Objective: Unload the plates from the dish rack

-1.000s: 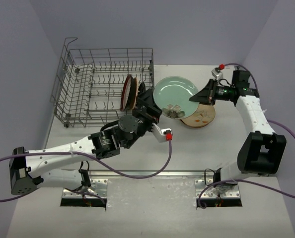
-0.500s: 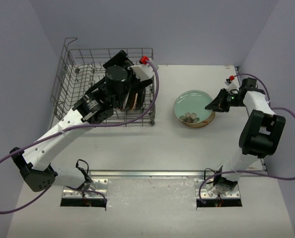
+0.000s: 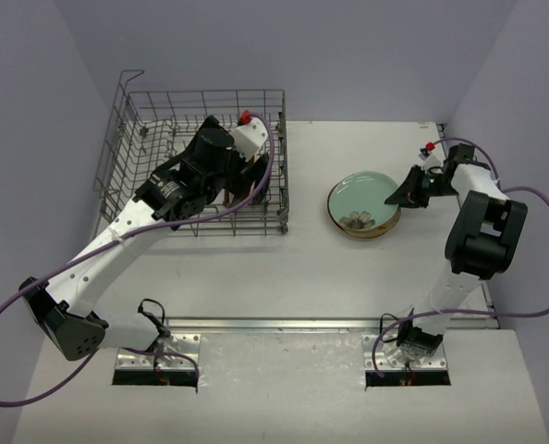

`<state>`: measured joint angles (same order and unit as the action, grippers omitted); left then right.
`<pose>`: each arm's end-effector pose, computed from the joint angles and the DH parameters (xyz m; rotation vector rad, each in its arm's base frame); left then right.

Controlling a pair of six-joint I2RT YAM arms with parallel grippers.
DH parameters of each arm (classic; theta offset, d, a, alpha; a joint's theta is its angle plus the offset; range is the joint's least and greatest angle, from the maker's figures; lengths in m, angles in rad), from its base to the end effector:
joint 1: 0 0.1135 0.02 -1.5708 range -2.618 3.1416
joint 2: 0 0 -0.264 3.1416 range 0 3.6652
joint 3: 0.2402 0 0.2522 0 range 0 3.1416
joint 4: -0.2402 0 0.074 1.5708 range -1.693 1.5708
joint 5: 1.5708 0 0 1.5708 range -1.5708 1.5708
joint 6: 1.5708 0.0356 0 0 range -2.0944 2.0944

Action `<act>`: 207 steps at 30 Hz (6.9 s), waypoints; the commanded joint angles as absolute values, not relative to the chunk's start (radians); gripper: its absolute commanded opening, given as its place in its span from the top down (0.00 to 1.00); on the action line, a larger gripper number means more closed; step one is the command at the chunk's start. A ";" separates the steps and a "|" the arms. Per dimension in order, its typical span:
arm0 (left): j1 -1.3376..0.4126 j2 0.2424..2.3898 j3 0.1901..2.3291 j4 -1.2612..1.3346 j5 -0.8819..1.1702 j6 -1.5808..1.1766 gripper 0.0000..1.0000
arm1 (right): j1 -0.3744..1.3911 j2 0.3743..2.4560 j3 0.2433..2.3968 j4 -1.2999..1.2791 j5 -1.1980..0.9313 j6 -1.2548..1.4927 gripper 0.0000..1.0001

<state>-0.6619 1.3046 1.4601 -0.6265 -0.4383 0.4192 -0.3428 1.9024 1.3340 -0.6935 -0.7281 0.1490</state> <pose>0.2285 -0.1589 0.4172 0.7902 1.8439 0.2920 0.3614 -0.1038 0.1860 0.4858 2.5724 0.9517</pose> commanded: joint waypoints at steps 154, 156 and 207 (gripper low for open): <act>-1.190 1.287 0.860 0.542 -0.524 1.638 0.95 | -0.030 1.494 1.186 -0.597 -1.293 0.372 1.00; -1.190 1.292 0.856 0.536 -0.542 1.627 0.84 | -0.053 1.497 1.179 -0.598 -1.289 0.368 1.00; -0.907 1.336 1.355 -0.251 -0.702 0.554 0.00 | -0.468 1.890 1.328 -0.543 -0.894 0.186 0.49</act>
